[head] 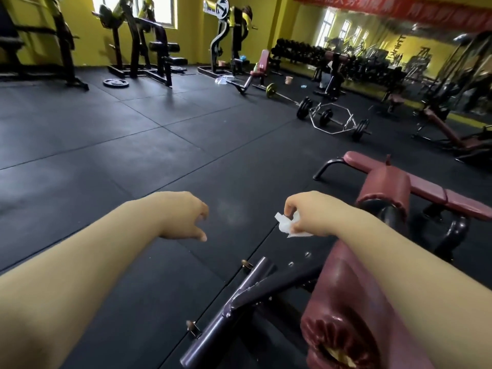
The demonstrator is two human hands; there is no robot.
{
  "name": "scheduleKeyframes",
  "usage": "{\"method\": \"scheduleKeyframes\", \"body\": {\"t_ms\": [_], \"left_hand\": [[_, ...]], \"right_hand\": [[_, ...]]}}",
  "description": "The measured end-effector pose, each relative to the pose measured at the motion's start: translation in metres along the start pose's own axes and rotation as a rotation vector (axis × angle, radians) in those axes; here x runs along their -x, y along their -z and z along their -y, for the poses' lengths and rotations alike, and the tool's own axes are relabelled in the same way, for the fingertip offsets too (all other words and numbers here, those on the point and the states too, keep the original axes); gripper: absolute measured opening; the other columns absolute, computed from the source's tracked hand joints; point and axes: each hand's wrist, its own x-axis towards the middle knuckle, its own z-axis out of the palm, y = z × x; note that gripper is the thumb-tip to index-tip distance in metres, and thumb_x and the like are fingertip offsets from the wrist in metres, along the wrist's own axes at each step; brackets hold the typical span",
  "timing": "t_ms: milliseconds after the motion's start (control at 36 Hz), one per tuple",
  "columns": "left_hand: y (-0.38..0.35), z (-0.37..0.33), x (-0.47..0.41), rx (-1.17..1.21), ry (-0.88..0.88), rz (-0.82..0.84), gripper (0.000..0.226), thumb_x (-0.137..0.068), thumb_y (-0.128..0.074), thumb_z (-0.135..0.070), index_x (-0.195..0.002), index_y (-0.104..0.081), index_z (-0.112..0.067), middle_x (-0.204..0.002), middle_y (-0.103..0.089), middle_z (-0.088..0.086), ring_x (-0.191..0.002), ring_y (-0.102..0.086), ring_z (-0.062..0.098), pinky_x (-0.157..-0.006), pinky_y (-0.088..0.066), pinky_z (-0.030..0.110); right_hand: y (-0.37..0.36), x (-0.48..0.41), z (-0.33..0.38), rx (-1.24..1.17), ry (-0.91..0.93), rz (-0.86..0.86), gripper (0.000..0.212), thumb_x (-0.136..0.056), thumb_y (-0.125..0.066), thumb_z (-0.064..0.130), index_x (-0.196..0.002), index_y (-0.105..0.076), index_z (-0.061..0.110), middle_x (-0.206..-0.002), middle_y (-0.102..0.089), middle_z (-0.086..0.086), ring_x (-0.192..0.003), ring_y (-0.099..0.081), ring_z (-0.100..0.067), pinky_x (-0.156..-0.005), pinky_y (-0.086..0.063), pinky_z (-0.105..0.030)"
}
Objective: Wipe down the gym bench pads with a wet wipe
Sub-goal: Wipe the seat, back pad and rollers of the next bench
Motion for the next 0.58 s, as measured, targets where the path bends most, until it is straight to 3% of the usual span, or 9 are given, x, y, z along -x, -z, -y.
{"method": "scheduleKeyframes", "body": {"t_ms": [83,194,250,306,389,472,583], "left_hand": [[0.006,0.04,-0.01,-0.052,-0.016,0.006,0.05,-0.081,-0.056,-0.062,-0.122,-0.051,-0.034,-0.117,-0.055,-0.01,-0.104,-0.056,0.018,-0.087,-0.049,0.037],[0.018,0.084,-0.022,-0.105,-0.06,0.012,0.049,-0.082,-0.056,-0.059,-0.123,-0.05,-0.034,-0.12,-0.054,-0.009,-0.104,-0.056,0.019,-0.084,-0.048,0.034],[0.024,0.103,-0.03,-0.119,-0.087,0.013,0.049,-0.083,-0.056,-0.059,-0.124,-0.05,-0.033,-0.121,-0.053,-0.009,-0.105,-0.056,0.019,-0.082,-0.046,0.033],[0.031,0.119,-0.041,-0.139,-0.117,0.011,0.049,-0.083,-0.056,-0.058,-0.124,-0.05,-0.032,-0.121,-0.053,-0.008,-0.105,-0.056,0.019,-0.081,-0.045,0.032],[0.041,0.134,-0.063,-0.162,-0.164,0.013,0.05,-0.082,-0.057,-0.059,-0.123,-0.051,-0.03,-0.119,-0.055,-0.008,-0.105,-0.056,0.019,-0.082,-0.046,0.032],[0.051,0.142,-0.087,-0.144,-0.22,0.002,0.049,-0.082,-0.059,-0.058,-0.121,-0.052,-0.029,-0.12,-0.055,-0.006,-0.108,-0.055,0.02,-0.082,-0.044,0.031],[0.063,0.153,-0.125,-0.107,-0.29,0.016,0.049,-0.082,-0.059,-0.058,-0.123,-0.051,-0.031,-0.116,-0.055,-0.009,-0.105,-0.055,0.018,-0.087,-0.046,0.032]], "right_hand": [[-0.003,-0.023,0.028,0.03,-0.052,0.01,0.026,-0.079,-0.062,0.046,-0.096,-0.053,0.029,-0.062,-0.056,0.012,-0.052,-0.049,-0.006,-0.063,-0.046,-0.023],[-0.001,-0.052,0.065,-0.018,-0.138,0.017,0.029,-0.072,-0.068,0.045,-0.086,-0.049,0.028,-0.065,-0.058,0.013,-0.059,-0.06,-0.011,-0.079,-0.055,-0.026],[0.002,-0.062,0.08,-0.021,-0.181,-0.021,0.028,-0.073,-0.069,0.046,-0.081,-0.052,0.026,-0.059,-0.057,0.012,-0.046,-0.051,-0.012,-0.064,-0.054,-0.022],[0.006,-0.069,0.09,-0.087,-0.219,-0.061,0.019,-0.076,-0.068,0.039,-0.077,-0.057,0.023,-0.056,-0.055,0.01,-0.04,-0.044,-0.011,-0.047,-0.043,-0.018],[0.012,-0.078,0.098,-0.233,-0.258,-0.072,0.008,-0.079,-0.065,0.031,-0.077,-0.064,0.023,-0.069,-0.06,0.008,-0.039,-0.04,-0.011,-0.041,-0.034,-0.016],[0.021,-0.087,0.099,-0.286,-0.315,-0.082,0.012,-0.083,-0.062,0.025,-0.092,-0.069,0.023,-0.083,-0.06,0.005,-0.047,-0.042,-0.011,-0.047,-0.036,-0.019],[0.024,-0.109,0.084,-0.295,-0.406,-0.123,0.014,-0.082,-0.058,0.029,-0.091,-0.067,0.024,-0.09,-0.063,0.006,-0.063,-0.055,-0.012,-0.053,-0.04,-0.023]]}}
